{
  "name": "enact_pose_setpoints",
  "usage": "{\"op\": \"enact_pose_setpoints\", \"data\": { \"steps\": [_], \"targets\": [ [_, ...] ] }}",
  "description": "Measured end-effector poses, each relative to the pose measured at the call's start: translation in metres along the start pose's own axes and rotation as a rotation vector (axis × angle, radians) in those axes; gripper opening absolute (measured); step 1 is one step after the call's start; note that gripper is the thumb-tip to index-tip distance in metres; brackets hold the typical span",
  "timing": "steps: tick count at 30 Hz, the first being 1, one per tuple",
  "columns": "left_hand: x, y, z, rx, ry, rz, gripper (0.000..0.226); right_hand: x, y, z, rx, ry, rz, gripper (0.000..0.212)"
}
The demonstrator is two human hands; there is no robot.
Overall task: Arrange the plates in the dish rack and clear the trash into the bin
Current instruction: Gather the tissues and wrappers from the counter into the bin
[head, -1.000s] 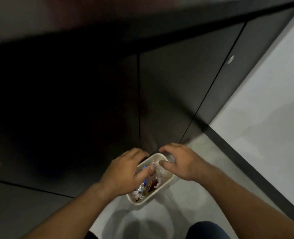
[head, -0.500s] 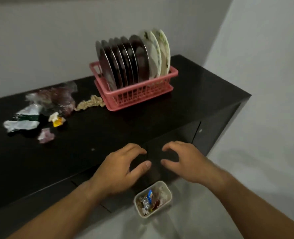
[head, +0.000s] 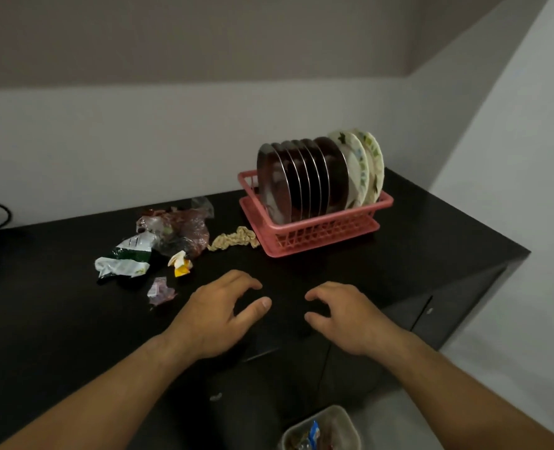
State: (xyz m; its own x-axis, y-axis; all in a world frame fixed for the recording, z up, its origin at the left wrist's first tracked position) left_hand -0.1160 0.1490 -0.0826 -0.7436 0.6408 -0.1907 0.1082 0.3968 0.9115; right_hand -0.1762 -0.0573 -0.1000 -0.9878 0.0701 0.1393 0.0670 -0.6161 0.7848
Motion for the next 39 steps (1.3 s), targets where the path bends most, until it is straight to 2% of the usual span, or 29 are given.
{"op": "enact_pose_setpoints", "data": {
  "steps": [9, 12, 15, 17, 20, 22, 25, 27, 30, 33, 36, 39],
  "targets": [
    [-0.053, 0.045, 0.129, -0.087, -0.086, -0.031, 0.051, -0.134, -0.053, 0.067, 0.098, -0.028, 0.034, 0.05],
    [-0.072, 0.052, 0.157, -0.142, -0.119, -0.058, 0.04, -0.173, -0.068, 0.081, 0.172, -0.006, 0.053, 0.05],
    [-0.094, 0.052, 0.179, -0.199, -0.147, -0.067, 0.034, -0.212, -0.07, 0.089, 0.163, 0.002, -0.023, 0.052],
    [-0.108, 0.05, 0.192, -0.243, -0.159, -0.062, 0.033, -0.237, -0.071, 0.093, 0.145, 0.008, -0.082, 0.055],
    [-0.125, 0.047, 0.203, -0.37, -0.184, -0.062, 0.035, -0.272, -0.082, 0.093, 0.167, -0.034, -0.06, 0.061],
    [-0.138, 0.052, 0.207, -0.475, -0.169, -0.072, 0.036, -0.29, -0.093, 0.089, 0.236, -0.08, -0.027, 0.065],
    [-0.16, 0.068, 0.22, -0.524, -0.058, -0.073, 0.038, -0.301, -0.114, 0.079, 0.255, -0.167, 0.018, 0.065],
    [-0.174, 0.071, 0.235, -0.511, 0.056, 0.01, 0.043, -0.297, -0.127, 0.076, 0.27, -0.197, 0.007, 0.054],
    [-0.184, 0.057, 0.256, -0.507, 0.179, 0.224, 0.057, -0.288, -0.133, 0.076, 0.32, -0.162, -0.072, 0.036],
    [-0.182, 0.037, 0.27, -0.448, 0.252, 0.363, 0.071, -0.28, -0.128, 0.077, 0.275, -0.122, -0.032, 0.031],
    [-0.175, 0.019, 0.274, -0.43, 0.264, 0.409, 0.086, -0.273, -0.118, 0.076, 0.126, -0.112, -0.023, 0.025],
    [-0.166, -0.001, 0.273, -0.499, 0.217, 0.459, 0.084, -0.269, -0.108, 0.078, 0.024, -0.075, -0.073, 0.024]
  ]
}}
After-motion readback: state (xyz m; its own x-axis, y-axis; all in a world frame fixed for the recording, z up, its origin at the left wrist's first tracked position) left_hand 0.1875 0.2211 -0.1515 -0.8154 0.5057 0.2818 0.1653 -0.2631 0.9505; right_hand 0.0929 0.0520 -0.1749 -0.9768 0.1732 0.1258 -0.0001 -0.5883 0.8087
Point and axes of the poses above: each hand's wrist, its own x-axis away from the middle knuckle, its own y-axis out of the back of the hand, z = x × y, the point moved 5 cm from there along -x, towards the middle knuckle, and after that the axes turned 9 degrees about -x, right-handed, at the moved point
